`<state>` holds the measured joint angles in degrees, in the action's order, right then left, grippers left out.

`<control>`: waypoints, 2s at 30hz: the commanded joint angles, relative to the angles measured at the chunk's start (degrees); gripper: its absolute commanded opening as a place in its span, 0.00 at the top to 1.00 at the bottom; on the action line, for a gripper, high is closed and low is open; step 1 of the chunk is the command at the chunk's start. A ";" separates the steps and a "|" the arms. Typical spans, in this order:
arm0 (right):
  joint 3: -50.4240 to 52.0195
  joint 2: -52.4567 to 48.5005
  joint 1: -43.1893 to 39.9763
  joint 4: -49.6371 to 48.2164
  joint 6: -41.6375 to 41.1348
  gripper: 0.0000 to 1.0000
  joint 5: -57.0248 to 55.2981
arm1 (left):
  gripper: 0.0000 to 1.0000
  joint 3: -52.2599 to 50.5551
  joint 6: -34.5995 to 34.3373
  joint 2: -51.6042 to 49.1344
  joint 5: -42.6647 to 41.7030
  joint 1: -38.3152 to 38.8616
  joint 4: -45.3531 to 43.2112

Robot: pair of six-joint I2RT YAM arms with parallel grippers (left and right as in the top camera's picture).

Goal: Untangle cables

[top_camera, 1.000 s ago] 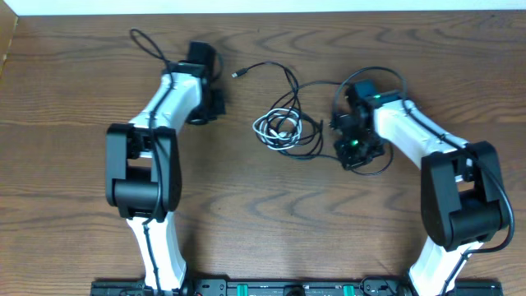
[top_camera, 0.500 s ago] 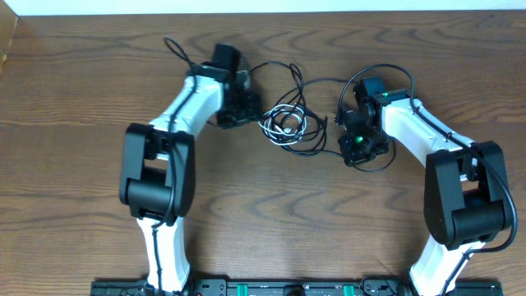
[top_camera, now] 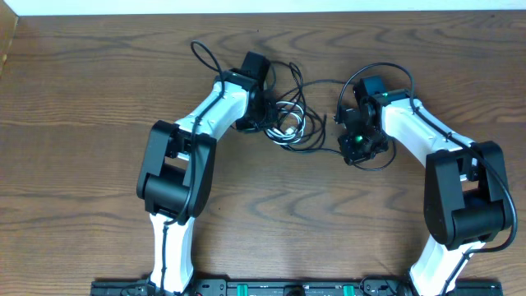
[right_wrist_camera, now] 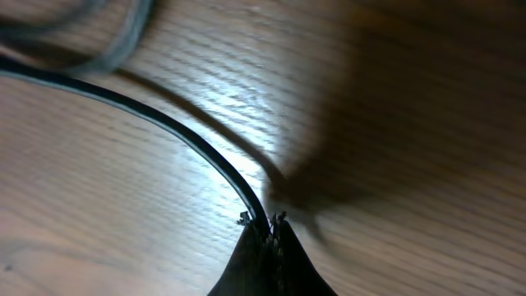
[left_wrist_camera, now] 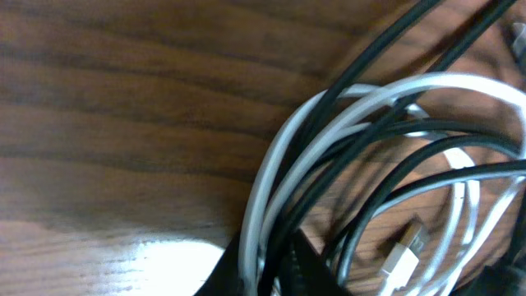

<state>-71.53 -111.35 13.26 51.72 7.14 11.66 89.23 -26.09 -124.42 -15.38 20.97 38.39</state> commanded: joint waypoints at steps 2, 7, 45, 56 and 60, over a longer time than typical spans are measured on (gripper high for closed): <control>-0.13 1.14 -0.17 -0.98 0.63 0.99 -8.83 | 0.93 -0.81 -0.81 -2.84 8.31 -2.27 1.40; -0.13 -0.48 -2.10 -3.02 0.63 0.99 -15.02 | 0.93 -0.81 -0.57 -2.12 8.39 -8.00 4.70; -17.92 -10.75 -40.11 -3.74 -3.74 0.98 -8.92 | 0.92 -0.83 1.77 -2.12 6.62 -33.40 10.23; -32.63 -10.75 -22.60 10.49 0.90 0.66 6.86 | 0.92 -0.83 1.77 -2.12 5.33 -33.38 10.19; -32.61 -10.78 -14.73 10.29 0.90 0.48 6.71 | 0.92 -0.83 1.75 -2.12 5.29 -33.38 10.21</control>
<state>-103.74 -122.50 -7.44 61.89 7.49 16.58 89.71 -24.03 -124.40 -14.50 -12.10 48.49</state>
